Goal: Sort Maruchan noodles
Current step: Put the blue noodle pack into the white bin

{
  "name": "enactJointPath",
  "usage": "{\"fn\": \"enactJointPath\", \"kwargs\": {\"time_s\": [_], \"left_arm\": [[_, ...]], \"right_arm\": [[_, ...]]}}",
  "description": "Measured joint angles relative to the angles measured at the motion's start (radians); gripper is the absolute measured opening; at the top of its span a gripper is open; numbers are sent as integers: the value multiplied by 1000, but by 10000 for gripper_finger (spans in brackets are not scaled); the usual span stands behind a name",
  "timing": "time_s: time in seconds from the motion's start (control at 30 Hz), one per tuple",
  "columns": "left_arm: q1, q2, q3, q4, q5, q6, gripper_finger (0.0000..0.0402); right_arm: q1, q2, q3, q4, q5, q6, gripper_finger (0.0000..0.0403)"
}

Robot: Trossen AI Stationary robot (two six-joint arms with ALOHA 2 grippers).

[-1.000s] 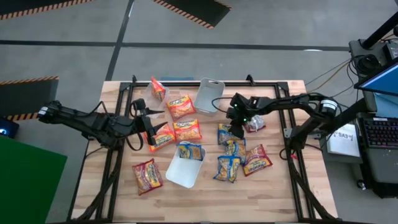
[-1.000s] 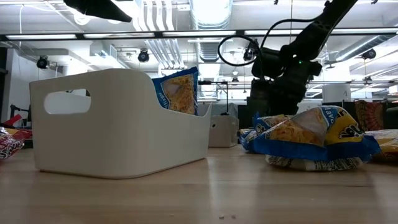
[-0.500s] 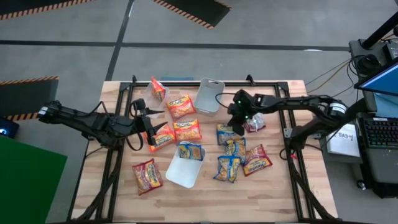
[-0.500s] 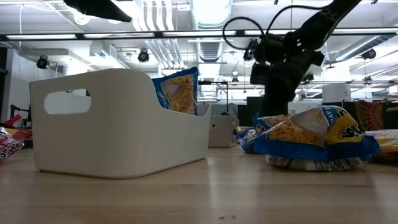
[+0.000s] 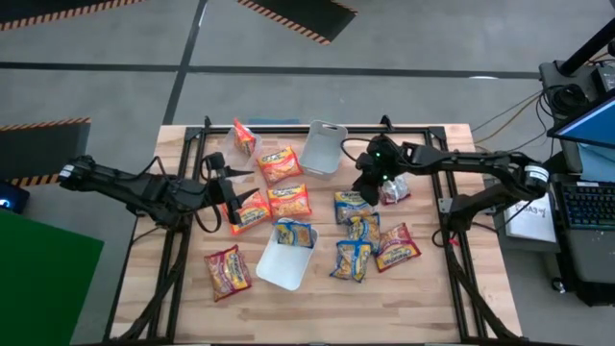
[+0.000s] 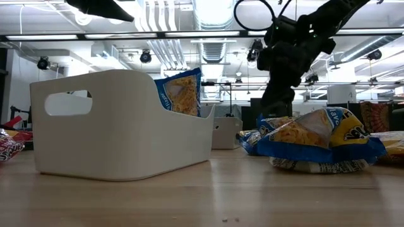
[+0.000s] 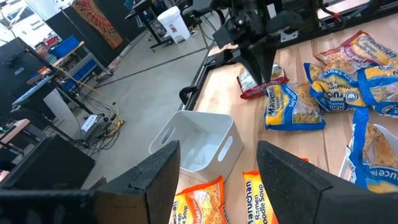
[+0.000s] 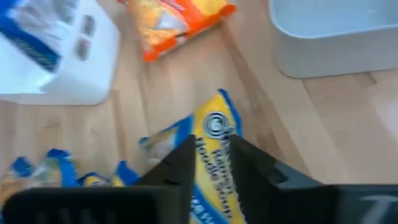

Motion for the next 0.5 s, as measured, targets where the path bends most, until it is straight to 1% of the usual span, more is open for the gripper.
{"fn": "enactJointPath", "kwargs": {"time_s": [0.13, 0.2, 0.27, 0.3, 0.37, 0.43, 0.5], "left_arm": [[0, 0, 0, 6, 0, 0, 196], [0, 0, 0, 6, 0, 0, 196], [0, 0, 0, 6, 0, 0, 196], [0, 0, 0, 6, 0, 0, 196], [0, 0, 0, 5, 0, 0, 196], [0, 0, 0, 5, 0, 0, 196], [0, 2, 0, 5, 0, 0, 196]], "right_arm": [[16, 8, 0, -2, 104, -23, 173], [18, 11, 0, -1, 114, -61, 215], [18, 21, 0, -18, 111, -111, 248], [18, 30, -2, -31, 110, -122, 260], [15, 60, -5, -36, 107, -124, 270], [13, 99, -8, -38, 104, -132, 270], [8, 142, -8, -30, 75, -148, 265]]}}
